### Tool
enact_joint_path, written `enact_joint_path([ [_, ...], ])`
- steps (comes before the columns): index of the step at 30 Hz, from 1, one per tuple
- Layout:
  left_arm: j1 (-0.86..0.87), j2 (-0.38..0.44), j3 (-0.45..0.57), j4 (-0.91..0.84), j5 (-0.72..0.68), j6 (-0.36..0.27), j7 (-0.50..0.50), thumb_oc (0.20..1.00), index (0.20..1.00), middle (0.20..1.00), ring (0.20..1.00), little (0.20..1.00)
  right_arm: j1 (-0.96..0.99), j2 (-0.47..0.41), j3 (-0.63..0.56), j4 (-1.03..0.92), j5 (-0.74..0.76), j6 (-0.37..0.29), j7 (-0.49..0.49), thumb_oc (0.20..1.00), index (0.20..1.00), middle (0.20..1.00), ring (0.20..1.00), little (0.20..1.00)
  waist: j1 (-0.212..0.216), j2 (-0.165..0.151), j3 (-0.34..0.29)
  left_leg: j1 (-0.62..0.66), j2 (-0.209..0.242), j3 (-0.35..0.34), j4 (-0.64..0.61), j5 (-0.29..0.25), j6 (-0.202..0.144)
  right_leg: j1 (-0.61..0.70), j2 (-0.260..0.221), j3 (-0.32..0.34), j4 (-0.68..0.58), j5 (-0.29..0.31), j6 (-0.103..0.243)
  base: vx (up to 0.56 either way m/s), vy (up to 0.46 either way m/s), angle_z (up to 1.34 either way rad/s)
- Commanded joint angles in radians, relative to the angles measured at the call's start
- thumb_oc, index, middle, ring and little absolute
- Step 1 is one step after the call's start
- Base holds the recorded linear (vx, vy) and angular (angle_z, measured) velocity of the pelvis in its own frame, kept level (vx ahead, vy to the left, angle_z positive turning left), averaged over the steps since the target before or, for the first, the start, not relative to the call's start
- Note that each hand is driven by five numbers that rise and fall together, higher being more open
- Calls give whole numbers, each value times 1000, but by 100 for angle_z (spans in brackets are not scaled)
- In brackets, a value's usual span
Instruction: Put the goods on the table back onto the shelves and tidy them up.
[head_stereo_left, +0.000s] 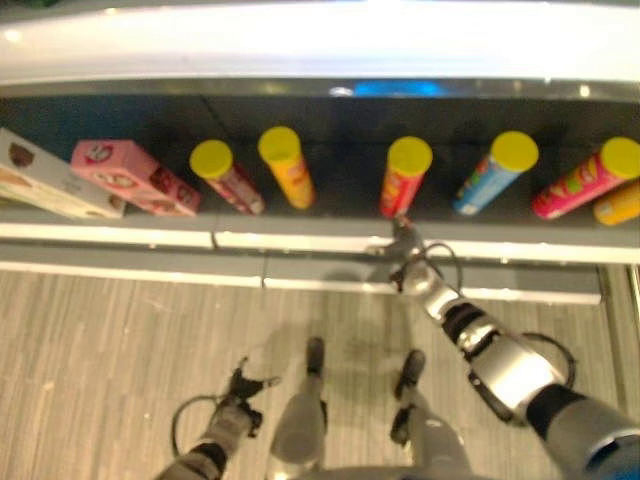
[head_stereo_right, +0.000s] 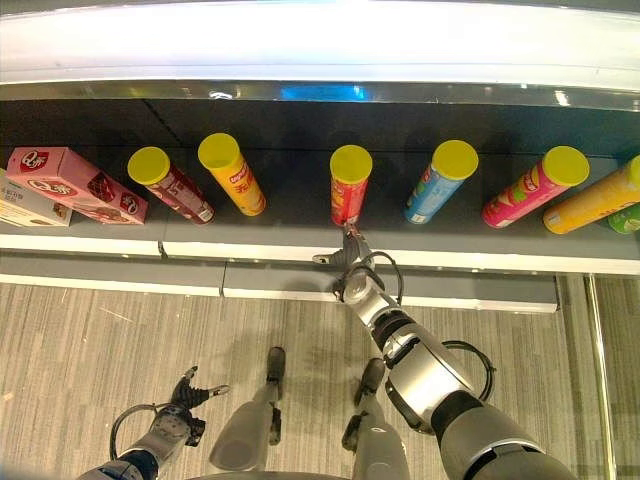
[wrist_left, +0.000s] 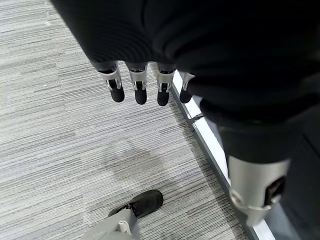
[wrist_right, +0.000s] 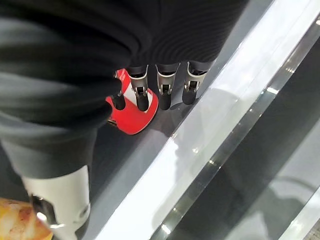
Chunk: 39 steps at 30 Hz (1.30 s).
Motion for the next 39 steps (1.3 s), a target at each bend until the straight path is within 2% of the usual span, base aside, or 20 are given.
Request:
enact_joint_path([
  [1, -54, 42, -49, 37, -21, -8, 11, 1000, 1000, 1000, 1000, 1000, -136, 31, 0, 7, 27, -40, -9, 1000, 1000, 1000, 1000, 1000, 21, -19, 19, 8, -47, 9, -1, -47, 15, 11, -50, 66, 28, -14, 82, 0, 0, 0],
  [29, -57, 54, -49, 32, -29, -11, 5, 1000, 1000, 1000, 1000, 1000, -191, 9, -21, 27, 36, -37, -15, 1000, 1000, 1000, 1000, 1000, 24, -20, 15, 6, -45, 9, -1, -47, 15, 8, -45, 68, 29, -15, 79, 0, 0, 0],
  [39, -48, 46, -36, 37, -21, -2, 5, 1000, 1000, 1000, 1000, 1000, -122, 17, -2, -5, 3, -36, -11, 1000, 1000, 1000, 1000, 1000, 11, -26, 11, 12, -41, 14, -1, -50, 14, 13, -43, 72, 29, -18, 78, 0, 0, 0],
])
